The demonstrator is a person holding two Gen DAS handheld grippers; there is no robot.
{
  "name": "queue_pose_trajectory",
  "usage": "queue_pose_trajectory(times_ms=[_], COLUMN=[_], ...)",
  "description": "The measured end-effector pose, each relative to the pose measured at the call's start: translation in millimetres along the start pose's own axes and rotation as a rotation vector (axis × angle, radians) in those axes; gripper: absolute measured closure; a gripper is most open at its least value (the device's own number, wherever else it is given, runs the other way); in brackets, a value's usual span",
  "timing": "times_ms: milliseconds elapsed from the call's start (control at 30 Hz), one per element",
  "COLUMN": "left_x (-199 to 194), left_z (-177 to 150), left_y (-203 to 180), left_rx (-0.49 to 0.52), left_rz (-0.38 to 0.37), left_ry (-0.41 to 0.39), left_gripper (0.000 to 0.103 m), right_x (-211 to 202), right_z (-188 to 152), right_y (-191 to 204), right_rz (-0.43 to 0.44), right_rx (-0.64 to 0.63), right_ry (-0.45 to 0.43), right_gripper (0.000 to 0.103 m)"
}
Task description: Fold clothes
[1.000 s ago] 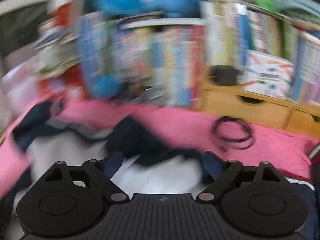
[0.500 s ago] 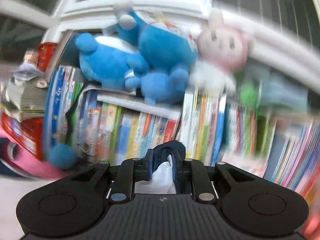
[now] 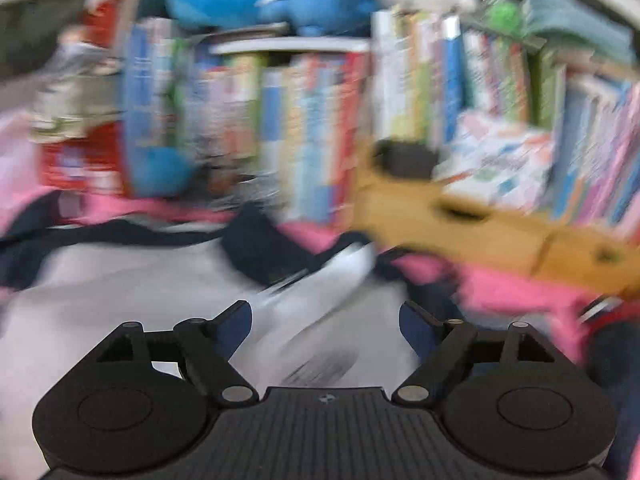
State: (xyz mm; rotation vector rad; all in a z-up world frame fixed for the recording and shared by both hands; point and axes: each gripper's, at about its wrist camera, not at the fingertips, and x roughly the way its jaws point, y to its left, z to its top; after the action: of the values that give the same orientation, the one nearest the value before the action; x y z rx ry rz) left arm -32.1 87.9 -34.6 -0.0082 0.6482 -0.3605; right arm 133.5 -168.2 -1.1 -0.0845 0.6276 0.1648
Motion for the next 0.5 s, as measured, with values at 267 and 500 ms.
queue_pose_trajectory(times_ms=[267,500], left_x=[-2.9,19.7], left_z=[8.0,97.8], left_y=[0.4,18.5], left_rx=[-0.013,-0.070], left_rz=[0.016,-0.037], left_ry=[0.043,-0.097], left_gripper=[0.032,0.032], right_x=[-31.8,-27.8], right_z=[-20.1,-7.1], right_y=[-74.4,-145.4], right_rz=[-0.306,-0.564], right_rx=[0.146,0.141], right_ry=[0.000,-0.015], right_gripper=[0.023,0.014])
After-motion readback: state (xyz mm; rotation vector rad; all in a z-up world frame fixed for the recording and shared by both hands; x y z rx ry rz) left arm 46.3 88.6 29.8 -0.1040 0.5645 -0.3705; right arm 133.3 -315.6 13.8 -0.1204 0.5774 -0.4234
